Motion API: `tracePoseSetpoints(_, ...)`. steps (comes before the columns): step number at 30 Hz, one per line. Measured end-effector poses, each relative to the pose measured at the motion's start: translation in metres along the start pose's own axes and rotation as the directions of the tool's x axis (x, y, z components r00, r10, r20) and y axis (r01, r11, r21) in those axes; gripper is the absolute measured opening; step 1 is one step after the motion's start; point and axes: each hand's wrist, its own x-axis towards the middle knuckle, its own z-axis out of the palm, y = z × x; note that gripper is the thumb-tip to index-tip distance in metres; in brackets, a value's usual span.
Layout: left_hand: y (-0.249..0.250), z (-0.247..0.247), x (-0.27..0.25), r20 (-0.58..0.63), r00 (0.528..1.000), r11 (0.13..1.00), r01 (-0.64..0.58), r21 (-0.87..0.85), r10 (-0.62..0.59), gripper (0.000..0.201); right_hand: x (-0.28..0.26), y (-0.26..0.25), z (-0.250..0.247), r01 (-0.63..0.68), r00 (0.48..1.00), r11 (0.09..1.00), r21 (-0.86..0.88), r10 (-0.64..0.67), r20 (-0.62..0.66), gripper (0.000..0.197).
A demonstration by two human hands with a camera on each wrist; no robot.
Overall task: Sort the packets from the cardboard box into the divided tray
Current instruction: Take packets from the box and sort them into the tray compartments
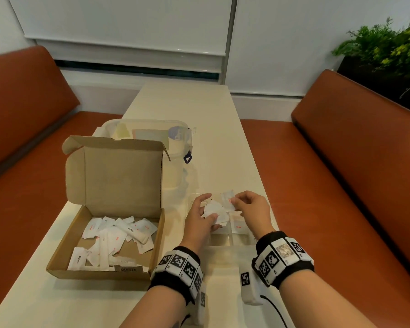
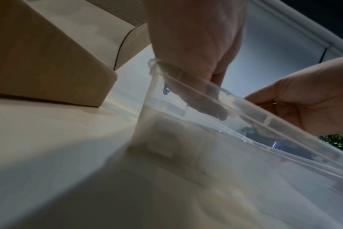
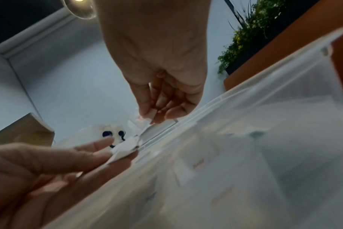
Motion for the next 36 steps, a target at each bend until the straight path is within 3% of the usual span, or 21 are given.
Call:
tracePoseSetpoints(3, -0.001, 0.000, 0.001, -0.057, 0.998, 0.999, -0.001, -0.049, -0.002, 0.050, 0.004, 0.005, -0.013, 0.041, 0.999, 0.968, -0.249, -0.038, 0.015, 0.002)
tracePoseSetpoints(6, -0.001, 0.001, 0.003, -0.075, 0.997, 0.996, 0.008, -0.090, -0.015, 0.048, 0.003, 0.016, -0.022, 0.081, 0.988, 0.866, -0.493, -0.005, 0.153, 0.005)
tracePoseSetpoints(9, -0.001, 0.001, 0.003, -0.076, 0.997, 0.996, 0.004, -0.093, -0.012, 0.049, -0.001, 0.027, -0.021, 0.144, 0.961, 0.791, -0.594, 0.031, 0.274, 0.008)
tracePoseSetpoints(16, -0.001, 0.001, 0.003, -0.070, 0.997, 0.997, 0.002, -0.071, -0.007, 0.048, 0.000, 0.031, -0.016, 0.274, 0.945, 0.719, -0.639, -0.077, 0.318, 0.011)
tracePoseSetpoints(22, 0.000, 0.001, 0.002, -0.067, 0.998, 0.997, 0.001, -0.074, -0.006, 0.047, -0.004, 0.037, -0.016, 0.262, 0.958, 0.740, -0.620, -0.121, 0.260, 0.022)
tracePoseSetpoints(26, 0.000, 0.001, 0.003, -0.070, 0.997, 0.998, 0.001, -0.069, -0.006, 0.047, -0.004, 0.038, -0.014, 0.269, 0.952, 0.705, -0.656, -0.093, 0.290, 0.015)
tracePoseSetpoints(36, -0.001, 0.001, 0.003, -0.085, 0.996, 0.997, 0.011, -0.073, -0.017, 0.045, -0.005, 0.036, -0.011, 0.219, 0.965, 0.717, -0.662, -0.060, 0.254, 0.019)
